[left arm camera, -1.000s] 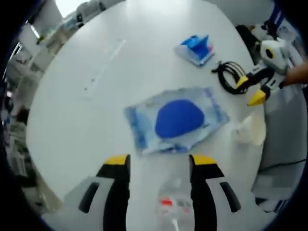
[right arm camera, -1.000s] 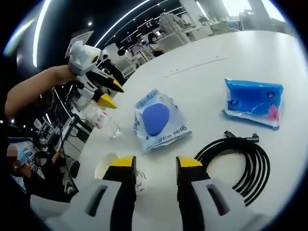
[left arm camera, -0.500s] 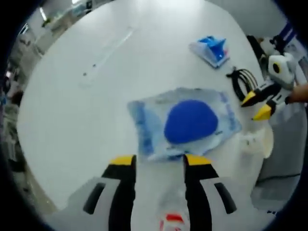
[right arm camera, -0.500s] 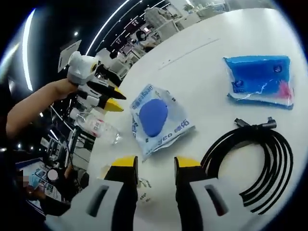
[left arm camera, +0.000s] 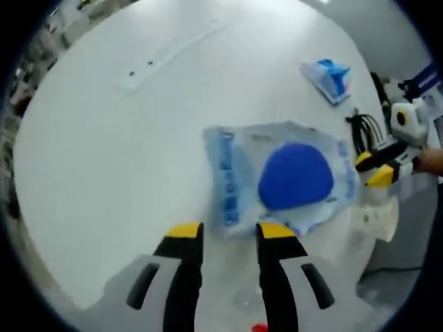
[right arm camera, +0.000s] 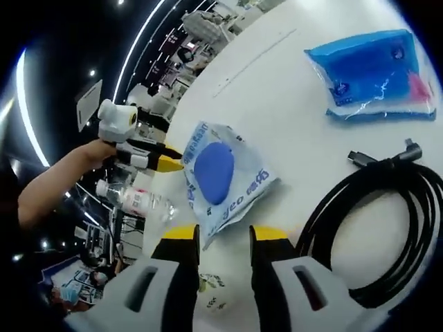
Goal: Arrange the tabletop items into an orderly group along one side of the table until the central work area is clear of visible clutter.
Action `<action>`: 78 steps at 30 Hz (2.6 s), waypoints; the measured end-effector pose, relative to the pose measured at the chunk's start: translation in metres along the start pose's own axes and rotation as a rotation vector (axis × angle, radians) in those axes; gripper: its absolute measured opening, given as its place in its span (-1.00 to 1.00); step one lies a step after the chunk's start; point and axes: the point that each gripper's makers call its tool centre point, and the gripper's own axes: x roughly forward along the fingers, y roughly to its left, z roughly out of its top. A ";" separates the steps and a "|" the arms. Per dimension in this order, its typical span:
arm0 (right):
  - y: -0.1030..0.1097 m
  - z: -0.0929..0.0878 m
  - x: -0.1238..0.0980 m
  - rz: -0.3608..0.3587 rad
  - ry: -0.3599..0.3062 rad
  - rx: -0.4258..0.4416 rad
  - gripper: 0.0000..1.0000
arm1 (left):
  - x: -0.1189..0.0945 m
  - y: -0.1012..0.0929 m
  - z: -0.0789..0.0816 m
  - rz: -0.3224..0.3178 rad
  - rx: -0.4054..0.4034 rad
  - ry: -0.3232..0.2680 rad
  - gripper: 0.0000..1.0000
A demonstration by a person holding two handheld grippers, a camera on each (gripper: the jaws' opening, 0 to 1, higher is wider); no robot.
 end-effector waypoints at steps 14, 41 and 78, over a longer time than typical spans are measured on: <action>0.004 -0.001 0.023 0.018 0.019 0.050 -0.73 | 0.014 -0.001 0.004 -0.040 -0.050 -0.008 -0.69; 0.012 0.017 -0.019 -0.010 -0.016 -0.122 -1.00 | -0.030 -0.035 0.020 -0.015 -0.013 -0.041 -0.98; -0.023 0.074 -0.058 -0.097 -0.061 -0.256 -1.00 | -0.040 -0.094 0.002 0.066 -0.139 -0.093 -1.00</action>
